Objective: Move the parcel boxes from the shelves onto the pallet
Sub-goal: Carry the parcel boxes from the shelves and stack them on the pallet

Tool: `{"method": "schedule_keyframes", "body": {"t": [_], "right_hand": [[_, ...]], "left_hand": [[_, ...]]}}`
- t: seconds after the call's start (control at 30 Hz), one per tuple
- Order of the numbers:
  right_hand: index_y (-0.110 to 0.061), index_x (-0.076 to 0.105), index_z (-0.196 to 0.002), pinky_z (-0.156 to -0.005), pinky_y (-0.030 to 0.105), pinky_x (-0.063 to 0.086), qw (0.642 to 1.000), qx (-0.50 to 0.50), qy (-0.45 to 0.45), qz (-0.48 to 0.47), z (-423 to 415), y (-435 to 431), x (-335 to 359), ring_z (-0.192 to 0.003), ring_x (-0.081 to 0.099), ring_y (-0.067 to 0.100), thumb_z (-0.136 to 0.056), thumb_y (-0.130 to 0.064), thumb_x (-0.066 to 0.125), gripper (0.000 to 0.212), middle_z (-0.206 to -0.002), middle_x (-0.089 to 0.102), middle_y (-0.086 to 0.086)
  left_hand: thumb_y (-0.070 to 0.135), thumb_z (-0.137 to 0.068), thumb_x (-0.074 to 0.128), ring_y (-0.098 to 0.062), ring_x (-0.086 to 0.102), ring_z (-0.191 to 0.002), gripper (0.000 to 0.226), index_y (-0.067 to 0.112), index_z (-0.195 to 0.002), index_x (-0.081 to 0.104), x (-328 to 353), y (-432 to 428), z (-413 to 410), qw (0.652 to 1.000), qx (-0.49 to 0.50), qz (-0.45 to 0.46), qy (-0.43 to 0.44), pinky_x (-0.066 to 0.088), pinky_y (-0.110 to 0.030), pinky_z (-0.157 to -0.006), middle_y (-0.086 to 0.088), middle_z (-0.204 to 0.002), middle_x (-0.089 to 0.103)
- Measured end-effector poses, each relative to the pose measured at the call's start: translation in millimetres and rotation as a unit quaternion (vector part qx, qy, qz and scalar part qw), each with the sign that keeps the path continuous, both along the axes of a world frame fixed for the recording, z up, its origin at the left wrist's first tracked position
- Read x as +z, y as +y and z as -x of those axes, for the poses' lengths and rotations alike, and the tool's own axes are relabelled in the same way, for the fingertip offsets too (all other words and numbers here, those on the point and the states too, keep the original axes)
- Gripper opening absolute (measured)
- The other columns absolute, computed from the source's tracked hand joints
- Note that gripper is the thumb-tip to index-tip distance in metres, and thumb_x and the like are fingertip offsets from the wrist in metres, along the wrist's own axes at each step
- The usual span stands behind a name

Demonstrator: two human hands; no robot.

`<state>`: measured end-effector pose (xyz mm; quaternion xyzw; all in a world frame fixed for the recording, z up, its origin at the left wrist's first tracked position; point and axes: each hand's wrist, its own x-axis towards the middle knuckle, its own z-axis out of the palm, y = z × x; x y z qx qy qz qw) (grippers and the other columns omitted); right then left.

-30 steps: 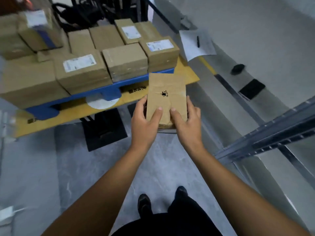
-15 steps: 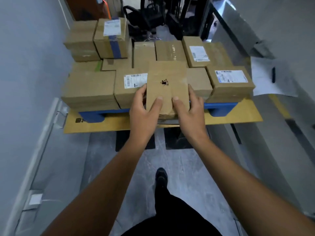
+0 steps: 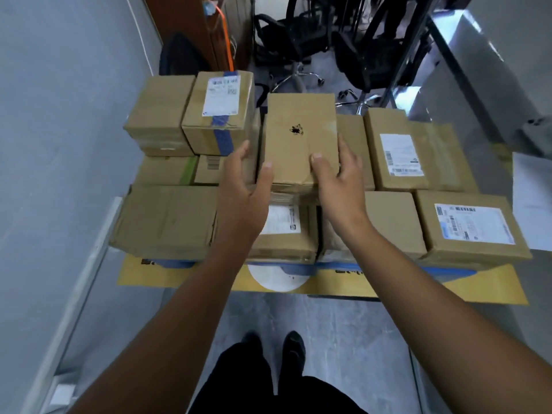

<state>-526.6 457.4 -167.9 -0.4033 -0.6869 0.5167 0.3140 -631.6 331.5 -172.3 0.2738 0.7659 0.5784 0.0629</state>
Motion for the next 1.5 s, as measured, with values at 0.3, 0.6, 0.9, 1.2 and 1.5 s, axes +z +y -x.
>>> {"method": "schedule_keyframes", "body": {"t": [0.3, 0.6, 0.9, 1.2, 1.5], "right_hand": [[-0.026, 0.038, -0.163, -0.111, 0.021, 0.029, 0.998, -0.018, -0.055, -0.010, 81, 56, -18, -0.127, 0.047, 0.006, -0.101, -0.047, 0.058, 0.068, -0.143, 0.042, 0.000], [-0.023, 0.041, -0.161, -0.124, 0.035, 0.029, 0.994, -0.012, -0.111, 0.017, 125, 82, -35, -0.145, 0.041, 0.020, -0.103, -0.045, 0.058, 0.065, -0.153, 0.041, 0.008], [-0.022, 0.052, -0.153, -0.118, 0.045, 0.043, 0.996, 0.003, -0.090, 0.019, 127, 89, -39, -0.132, 0.056, 0.016, -0.097, -0.047, 0.060, 0.062, -0.142, 0.058, 0.006], [-0.022, 0.037, -0.163, -0.109, 0.029, 0.047, 0.995, -0.054, -0.082, 0.012, 97, 81, -24, -0.131, 0.057, 0.012, -0.103, -0.052, 0.058, 0.070, -0.153, 0.053, 0.004], [-0.030, 0.050, -0.154, -0.112, 0.032, 0.045, 0.957, -0.261, -0.113, -0.049, -77, 37, 2, -0.130, 0.056, 0.005, -0.099, -0.056, 0.058, 0.061, -0.141, 0.058, -0.010]], "left_hand": [[0.035, -0.100, 0.058, -0.024, 0.053, -0.133, 0.050, 0.008, -0.143, 0.054, 5, 41, 111, 0.991, 0.001, 0.042, 0.128, 0.045, -0.051, -0.112, -0.006, -0.139, 0.058], [0.033, -0.102, 0.057, -0.022, 0.054, -0.132, 0.049, 0.008, -0.144, 0.055, 6, 70, 156, 0.991, -0.028, 0.089, 0.100, 0.044, -0.045, -0.112, -0.005, -0.140, 0.061], [0.035, -0.100, 0.057, -0.018, 0.055, -0.125, 0.052, 0.014, -0.147, 0.052, 3, 71, 156, 0.987, -0.029, 0.121, 0.105, 0.044, -0.049, -0.110, -0.001, -0.134, 0.065], [0.029, -0.100, 0.061, -0.022, 0.052, -0.136, 0.044, 0.010, -0.140, 0.059, 16, 86, 130, 0.984, -0.109, 0.048, 0.130, 0.039, -0.047, -0.117, -0.003, -0.138, 0.061], [0.046, -0.098, 0.060, -0.007, 0.052, -0.134, 0.049, 0.020, -0.140, 0.059, 20, 139, 16, 0.945, -0.323, -0.023, 0.051, 0.037, -0.017, -0.111, 0.008, -0.140, 0.059]]}}
